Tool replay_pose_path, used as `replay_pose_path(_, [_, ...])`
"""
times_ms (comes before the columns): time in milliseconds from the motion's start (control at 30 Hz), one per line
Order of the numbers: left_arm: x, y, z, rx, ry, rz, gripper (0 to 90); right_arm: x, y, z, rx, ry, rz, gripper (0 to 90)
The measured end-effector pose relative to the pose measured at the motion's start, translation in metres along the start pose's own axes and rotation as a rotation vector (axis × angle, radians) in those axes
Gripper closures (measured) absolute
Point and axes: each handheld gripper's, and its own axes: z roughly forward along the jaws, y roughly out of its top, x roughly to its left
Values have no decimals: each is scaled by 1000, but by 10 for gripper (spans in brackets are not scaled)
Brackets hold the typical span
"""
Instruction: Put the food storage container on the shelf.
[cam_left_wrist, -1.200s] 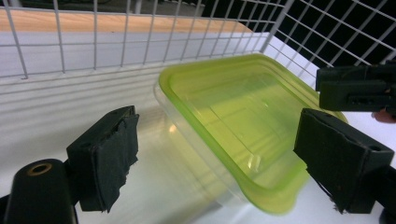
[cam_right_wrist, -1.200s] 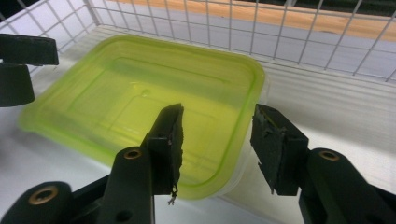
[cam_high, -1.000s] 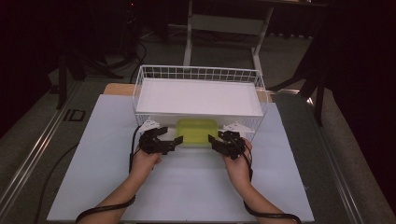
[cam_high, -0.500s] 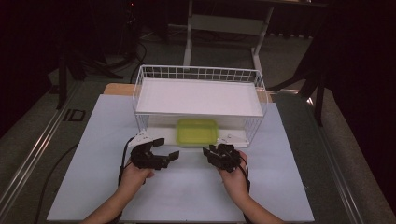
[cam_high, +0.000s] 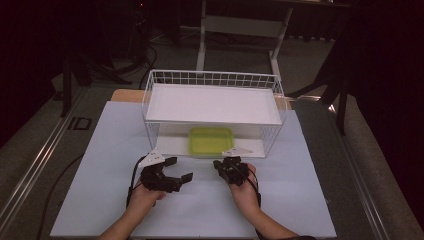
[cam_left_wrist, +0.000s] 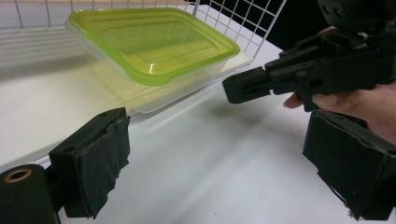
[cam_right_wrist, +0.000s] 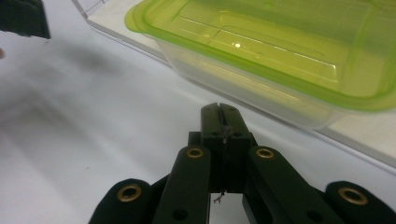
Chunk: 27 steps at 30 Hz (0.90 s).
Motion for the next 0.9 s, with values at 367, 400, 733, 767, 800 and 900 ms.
replay_pose_path(367, [4, -4, -2, -4, -3, -10, 82, -4, 12, 27, 5, -28, 13, 900])
replay_pose_path(400, [4, -4, -2, -5, -3, -10, 82, -4, 13, 29, 8, -28, 19, 900])
replay_pose_path(733, [2, -4, -4, -10, -3, -9, 82, -13, 20, 44, 1, -56, 42, 900])
replay_pose_path(767, [2, -3, -4, -10, -3, -8, 82, -14, 21, 46, 2, -61, 42, 900])
replay_pose_path(800, [2, -3, -4, -12, -3, -8, 82, -15, 21, 47, -1, -61, 49, 900])
replay_pose_path(900, [3, -4, -4, -13, -2, -11, 82, -18, 26, 49, -5, -69, 53, 900])
